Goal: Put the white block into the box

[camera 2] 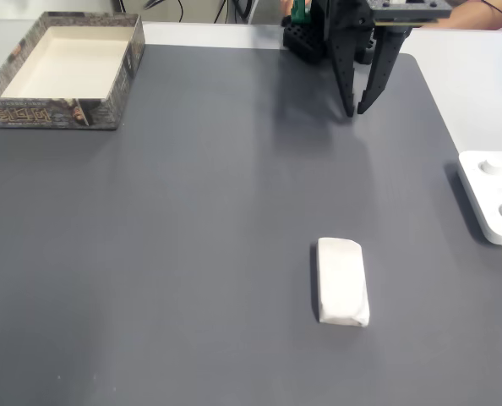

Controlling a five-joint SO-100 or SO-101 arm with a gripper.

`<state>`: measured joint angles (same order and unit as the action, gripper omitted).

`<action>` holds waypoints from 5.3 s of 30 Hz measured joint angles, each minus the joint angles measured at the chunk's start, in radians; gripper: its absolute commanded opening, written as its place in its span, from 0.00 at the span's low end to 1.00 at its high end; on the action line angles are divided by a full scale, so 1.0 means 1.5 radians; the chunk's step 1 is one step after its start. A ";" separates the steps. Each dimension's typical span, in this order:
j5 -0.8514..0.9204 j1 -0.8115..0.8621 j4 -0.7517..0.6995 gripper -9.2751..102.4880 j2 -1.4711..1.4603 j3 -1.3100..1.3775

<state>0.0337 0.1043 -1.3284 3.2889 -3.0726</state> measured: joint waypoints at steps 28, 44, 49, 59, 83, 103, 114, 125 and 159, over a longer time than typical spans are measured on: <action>-0.020 0.034 0.000 0.07 -0.294 0.179; -0.050 0.043 0.001 0.07 -0.629 0.455; -0.050 0.046 0.001 0.07 -0.744 0.554; -0.046 0.049 0.001 0.07 -0.991 0.779; -0.066 0.061 -0.060 0.07 -1.413 1.243; -0.074 0.075 -0.190 0.07 -1.668 1.615; -0.076 0.076 -0.224 0.07 -1.760 1.739; -0.124 0.078 -0.238 0.07 -1.806 1.810; -0.169 0.115 -0.244 0.32 -1.806 1.801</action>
<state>-0.2194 0.2761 -1.6950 0.5798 -0.3712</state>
